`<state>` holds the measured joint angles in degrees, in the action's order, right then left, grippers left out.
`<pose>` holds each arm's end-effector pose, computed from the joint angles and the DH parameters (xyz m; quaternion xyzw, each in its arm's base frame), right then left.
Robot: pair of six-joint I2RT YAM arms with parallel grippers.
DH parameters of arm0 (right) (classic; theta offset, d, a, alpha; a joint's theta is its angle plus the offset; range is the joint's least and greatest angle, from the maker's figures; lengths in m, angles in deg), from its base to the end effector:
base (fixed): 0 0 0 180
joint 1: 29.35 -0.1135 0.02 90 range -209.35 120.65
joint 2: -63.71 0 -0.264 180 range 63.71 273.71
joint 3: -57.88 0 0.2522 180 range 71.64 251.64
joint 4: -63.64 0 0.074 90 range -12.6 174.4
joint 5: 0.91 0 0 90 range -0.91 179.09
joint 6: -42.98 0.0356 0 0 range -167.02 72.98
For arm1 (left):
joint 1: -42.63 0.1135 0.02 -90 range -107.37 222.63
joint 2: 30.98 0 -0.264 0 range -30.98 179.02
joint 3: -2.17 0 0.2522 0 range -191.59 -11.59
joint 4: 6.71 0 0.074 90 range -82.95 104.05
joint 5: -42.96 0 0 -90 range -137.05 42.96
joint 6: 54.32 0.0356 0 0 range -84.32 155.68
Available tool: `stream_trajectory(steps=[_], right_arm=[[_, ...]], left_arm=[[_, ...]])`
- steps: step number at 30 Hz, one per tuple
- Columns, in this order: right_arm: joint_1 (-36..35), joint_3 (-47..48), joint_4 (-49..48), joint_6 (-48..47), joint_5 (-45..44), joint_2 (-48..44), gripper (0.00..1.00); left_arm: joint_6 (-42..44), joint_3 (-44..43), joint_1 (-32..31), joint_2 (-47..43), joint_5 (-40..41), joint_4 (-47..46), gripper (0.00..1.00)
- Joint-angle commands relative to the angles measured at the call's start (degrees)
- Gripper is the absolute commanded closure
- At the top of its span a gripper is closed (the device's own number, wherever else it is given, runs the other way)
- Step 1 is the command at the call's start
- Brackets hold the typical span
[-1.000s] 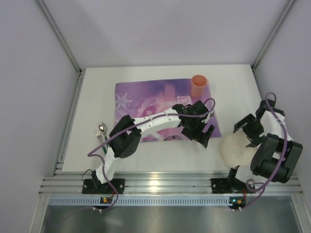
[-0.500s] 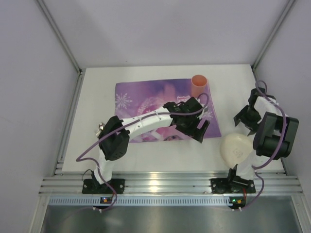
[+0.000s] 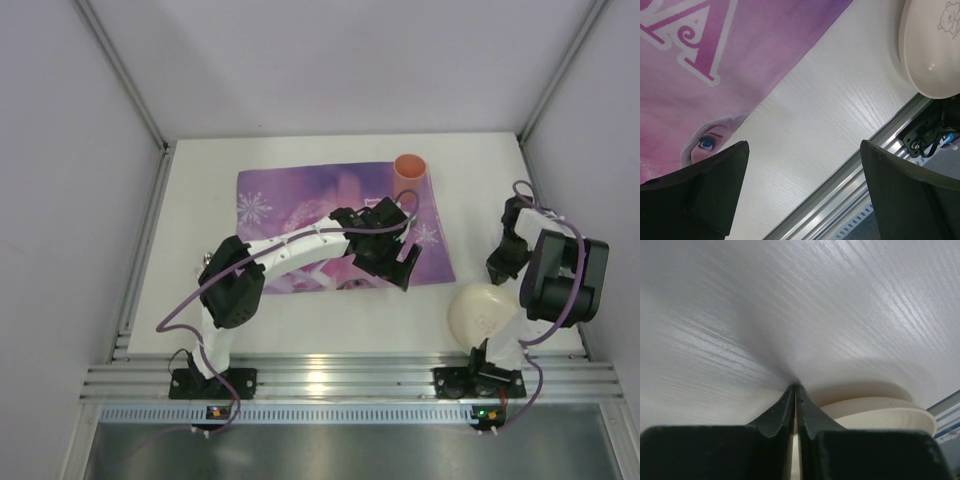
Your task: Set the dinner table for one person
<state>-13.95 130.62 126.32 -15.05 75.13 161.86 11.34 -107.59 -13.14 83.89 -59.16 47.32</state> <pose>0.2762 -0.0850 0.1581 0.4005 0.9080 -0.1179 0.0339 0.2402 -0.3664 0.2372 0.2867 0.9151 -0.2482 0.1370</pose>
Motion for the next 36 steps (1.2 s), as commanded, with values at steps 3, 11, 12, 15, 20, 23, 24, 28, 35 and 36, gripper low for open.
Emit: stream_trajectory(steps=[3,11,12,15,20,23,24,28,35,36], right_arm=[[-0.90,-2.38,-2.69,-0.50,-0.29,-2.26,1.00],[-3.79,8.24,-0.51,-0.59,0.95,-4.63,1.00],[-4.06,9.91,0.28,-0.59,0.86,-4.81,1.00],[-5.02,15.97,3.80,-0.41,0.86,-5.77,1.00],[-5.90,15.65,7.49,-0.50,4.81,-7.09,0.46],[-7.40,11.08,8.64,-0.41,5.69,-10.25,0.30],[-7.92,9.76,8.82,-0.33,6.22,-12.09,0.29],[-8.37,3.35,9.34,0.02,6.49,-15.26,0.28],[-8.37,-1.23,7.68,0.64,6.31,-14.40,0.30],[-8.37,-2.02,6.89,0.73,6.31,-13.78,0.30]], left_arm=[[0.08,0.91,0.13,-3.69,-0.62,-2.04,0.02],[0.17,1.17,0.40,-4.21,-0.45,-1.86,0.02],[0.17,1.26,0.40,-4.39,-0.27,-1.86,0.02],[0.25,1.52,0.66,-4.83,-0.01,-1.69,0.02],[-0.01,3.28,0.92,-5.97,0.17,-2.39,0.02],[-0.18,4.16,1.19,-6.50,0.25,-2.74,0.02],[-0.18,4.42,1.27,-6.76,0.25,-2.92,0.02],[-0.18,5.65,1.80,-7.29,-0.18,-3.88,0.02],[0.61,5.04,2.42,-6.76,-1.15,-3.97,0.02],[0.78,5.13,2.42,-6.85,-1.15,-3.89,0.02]])
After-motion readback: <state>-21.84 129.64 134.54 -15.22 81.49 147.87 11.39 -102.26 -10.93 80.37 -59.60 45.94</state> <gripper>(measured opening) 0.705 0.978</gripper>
